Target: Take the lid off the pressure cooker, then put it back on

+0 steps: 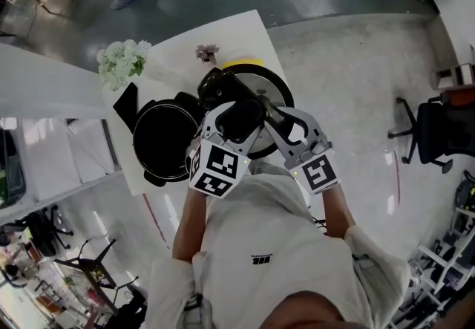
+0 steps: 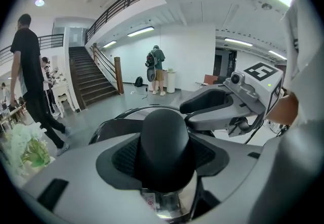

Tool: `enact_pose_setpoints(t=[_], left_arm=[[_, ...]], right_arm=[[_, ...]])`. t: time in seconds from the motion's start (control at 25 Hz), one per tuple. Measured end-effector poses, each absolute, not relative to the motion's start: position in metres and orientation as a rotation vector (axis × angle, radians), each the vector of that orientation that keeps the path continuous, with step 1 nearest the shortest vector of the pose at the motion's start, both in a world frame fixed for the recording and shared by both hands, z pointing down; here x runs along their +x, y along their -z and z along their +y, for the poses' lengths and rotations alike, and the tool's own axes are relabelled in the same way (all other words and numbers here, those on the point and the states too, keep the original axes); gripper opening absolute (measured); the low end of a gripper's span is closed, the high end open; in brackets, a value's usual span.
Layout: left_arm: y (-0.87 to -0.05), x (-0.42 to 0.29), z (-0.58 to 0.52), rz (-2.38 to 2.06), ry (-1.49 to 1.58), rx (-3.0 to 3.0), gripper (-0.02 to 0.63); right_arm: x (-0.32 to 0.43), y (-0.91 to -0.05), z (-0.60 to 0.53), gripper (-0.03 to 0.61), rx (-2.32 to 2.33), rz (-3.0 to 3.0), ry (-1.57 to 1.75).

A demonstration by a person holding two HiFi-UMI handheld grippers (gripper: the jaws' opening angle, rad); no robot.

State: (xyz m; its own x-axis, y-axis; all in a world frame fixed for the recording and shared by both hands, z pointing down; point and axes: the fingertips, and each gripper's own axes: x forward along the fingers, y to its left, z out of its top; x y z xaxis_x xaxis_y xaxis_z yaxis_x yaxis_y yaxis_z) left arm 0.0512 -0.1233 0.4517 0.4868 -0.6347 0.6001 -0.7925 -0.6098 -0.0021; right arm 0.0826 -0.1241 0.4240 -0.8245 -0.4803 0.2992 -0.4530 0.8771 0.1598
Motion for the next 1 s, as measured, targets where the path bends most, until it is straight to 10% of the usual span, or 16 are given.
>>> enact_pose_setpoints(t=[1.0], left_arm=[[-0.457,-0.088,-0.073,-1.251,-0.872,2.327,0.288]], right_arm=[[-0.044,-0.428,-0.082,0.107,0.508,-2.72,0.144]])
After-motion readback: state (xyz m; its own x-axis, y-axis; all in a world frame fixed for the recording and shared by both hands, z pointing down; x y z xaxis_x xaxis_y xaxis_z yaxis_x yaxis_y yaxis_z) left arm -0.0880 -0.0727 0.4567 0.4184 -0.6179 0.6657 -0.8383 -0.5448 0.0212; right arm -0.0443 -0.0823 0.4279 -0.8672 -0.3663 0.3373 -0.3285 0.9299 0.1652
